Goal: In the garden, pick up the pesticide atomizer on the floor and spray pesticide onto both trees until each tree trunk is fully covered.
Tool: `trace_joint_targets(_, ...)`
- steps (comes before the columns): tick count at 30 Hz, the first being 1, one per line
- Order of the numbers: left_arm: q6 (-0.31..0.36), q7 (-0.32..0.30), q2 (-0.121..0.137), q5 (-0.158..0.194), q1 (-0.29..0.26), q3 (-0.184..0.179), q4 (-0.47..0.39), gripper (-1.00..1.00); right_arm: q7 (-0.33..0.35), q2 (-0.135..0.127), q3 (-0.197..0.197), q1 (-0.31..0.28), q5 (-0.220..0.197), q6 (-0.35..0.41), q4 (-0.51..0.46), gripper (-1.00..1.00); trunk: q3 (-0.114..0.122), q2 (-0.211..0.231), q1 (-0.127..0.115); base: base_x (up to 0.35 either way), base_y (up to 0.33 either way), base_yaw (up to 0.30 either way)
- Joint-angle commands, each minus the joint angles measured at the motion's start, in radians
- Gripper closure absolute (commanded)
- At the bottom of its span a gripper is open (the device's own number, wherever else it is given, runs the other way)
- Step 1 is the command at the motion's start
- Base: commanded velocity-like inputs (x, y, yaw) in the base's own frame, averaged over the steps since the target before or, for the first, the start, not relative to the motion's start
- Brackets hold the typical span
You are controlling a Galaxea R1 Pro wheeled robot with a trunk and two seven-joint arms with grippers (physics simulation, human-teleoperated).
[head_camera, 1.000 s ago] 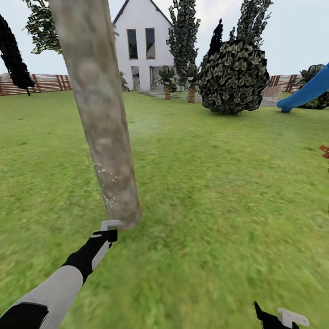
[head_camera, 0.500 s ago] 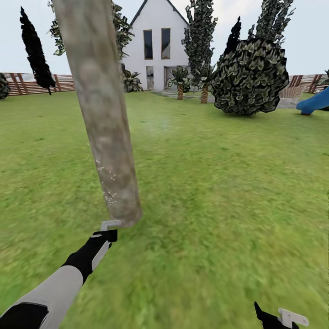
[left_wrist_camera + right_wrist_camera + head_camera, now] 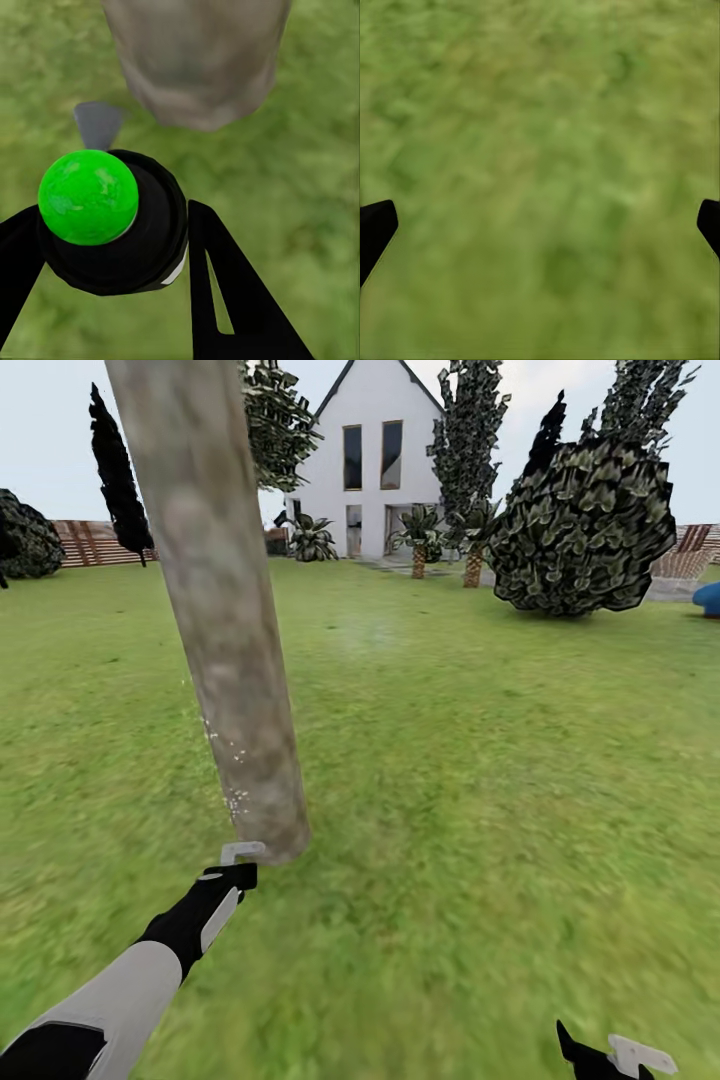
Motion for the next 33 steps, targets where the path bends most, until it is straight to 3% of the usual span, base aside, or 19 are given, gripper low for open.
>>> trace_joint_targets(1, 0.000, 0.000, 0.000, 0.000, 0.000, 0.000, 0.000, 1.00, 0.000, 0.000, 0.000, 0.000, 0.000, 0.000, 0.000, -1.00, 0.000, 0.000, 0.000, 0.151, -0.240, 0.277)
trace_joint_targets(12, 0.000, 0.000, 0.000, 0.000, 0.000, 0.000, 0.001, 1.00, 0.000, 0.000, 0.000, 0.000, 0.000, 0.000, 0.000, -1.00, 0.000, 0.000, 0.000, 0.118, -0.256, 0.269)
trace_joint_targets(26, 0.000, 0.002, 0.000, 0.000, 0.000, 0.000, 0.000, 1.00, 0.000, 0.000, 0.000, 0.000, 0.000, -0.001, 0.000, -1.00, 0.000, 0.000, 0.000, 0.071, -0.263, 0.019)
trace_joint_targets(33, 0.000, 0.002, 0.000, 0.000, 0.000, 0.000, 0.000, 1.00, 0.000, 0.000, 0.000, 0.000, 0.000, -0.001, 0.001, -1.00, 0.000, 0.000, 0.000, 0.000, -0.265, 0.231)
